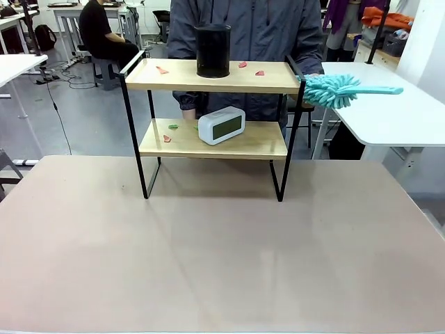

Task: Clean the shelf.
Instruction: Pick up the Duster from the human.

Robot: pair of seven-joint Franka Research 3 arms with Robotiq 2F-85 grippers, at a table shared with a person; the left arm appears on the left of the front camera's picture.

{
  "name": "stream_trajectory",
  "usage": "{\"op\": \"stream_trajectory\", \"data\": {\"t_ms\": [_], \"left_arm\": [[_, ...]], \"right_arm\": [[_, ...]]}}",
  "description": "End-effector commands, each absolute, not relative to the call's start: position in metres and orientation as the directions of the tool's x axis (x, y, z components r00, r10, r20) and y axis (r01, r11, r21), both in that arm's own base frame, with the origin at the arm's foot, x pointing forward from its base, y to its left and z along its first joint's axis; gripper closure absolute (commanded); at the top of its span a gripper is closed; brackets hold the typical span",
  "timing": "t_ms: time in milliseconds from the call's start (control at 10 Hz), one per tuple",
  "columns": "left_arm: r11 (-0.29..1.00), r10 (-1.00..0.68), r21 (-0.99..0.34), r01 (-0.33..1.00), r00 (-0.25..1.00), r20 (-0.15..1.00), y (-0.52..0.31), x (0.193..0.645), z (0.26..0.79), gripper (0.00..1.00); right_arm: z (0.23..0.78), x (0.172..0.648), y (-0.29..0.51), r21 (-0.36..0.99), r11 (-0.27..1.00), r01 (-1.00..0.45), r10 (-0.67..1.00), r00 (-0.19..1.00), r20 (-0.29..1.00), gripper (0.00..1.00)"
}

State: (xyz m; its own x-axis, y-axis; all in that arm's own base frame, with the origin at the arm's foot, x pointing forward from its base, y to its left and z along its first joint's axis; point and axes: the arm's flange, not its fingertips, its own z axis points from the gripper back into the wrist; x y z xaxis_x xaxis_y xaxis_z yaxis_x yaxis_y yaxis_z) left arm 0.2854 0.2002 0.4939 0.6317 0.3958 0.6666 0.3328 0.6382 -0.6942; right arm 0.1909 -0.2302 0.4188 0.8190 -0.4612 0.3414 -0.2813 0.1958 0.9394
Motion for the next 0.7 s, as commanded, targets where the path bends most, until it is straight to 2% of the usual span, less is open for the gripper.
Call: {"op": "stream_trajectory", "data": {"t_ms": [0,400,500,600], "left_arm": [[0.638,0.391,-0.680,0.360,0.610,0.690,0.199,0.287,0.493,0.00],[0.638,0.391,-0.680,0.360,0.610,0.690,0.199,0.287,0.493,0.00],[0.638,0.391,-0.680,0.360,0.610,0.690,0.199,0.287,0.493,0.00],[0.638,0.391,-0.680,0.360,0.610,0.690,0.199,0.287,0.493,0.00]], "right_arm": [[0.421,0.194,-0.231,0.928,0.196,-0.315,-0.467,0.803,0.371,0.00],[0.419,0.193,-0.229,0.939,0.194,-0.283,-0.463,0.818,0.342,0.00],[0.435,0.217,-0.223,0.938,0.242,-0.250,-0.396,0.857,0.330,0.00],[0.461,0.243,-0.217,0.944,0.223,-0.244,-0.339,0.888,0.310,0.00]]}}
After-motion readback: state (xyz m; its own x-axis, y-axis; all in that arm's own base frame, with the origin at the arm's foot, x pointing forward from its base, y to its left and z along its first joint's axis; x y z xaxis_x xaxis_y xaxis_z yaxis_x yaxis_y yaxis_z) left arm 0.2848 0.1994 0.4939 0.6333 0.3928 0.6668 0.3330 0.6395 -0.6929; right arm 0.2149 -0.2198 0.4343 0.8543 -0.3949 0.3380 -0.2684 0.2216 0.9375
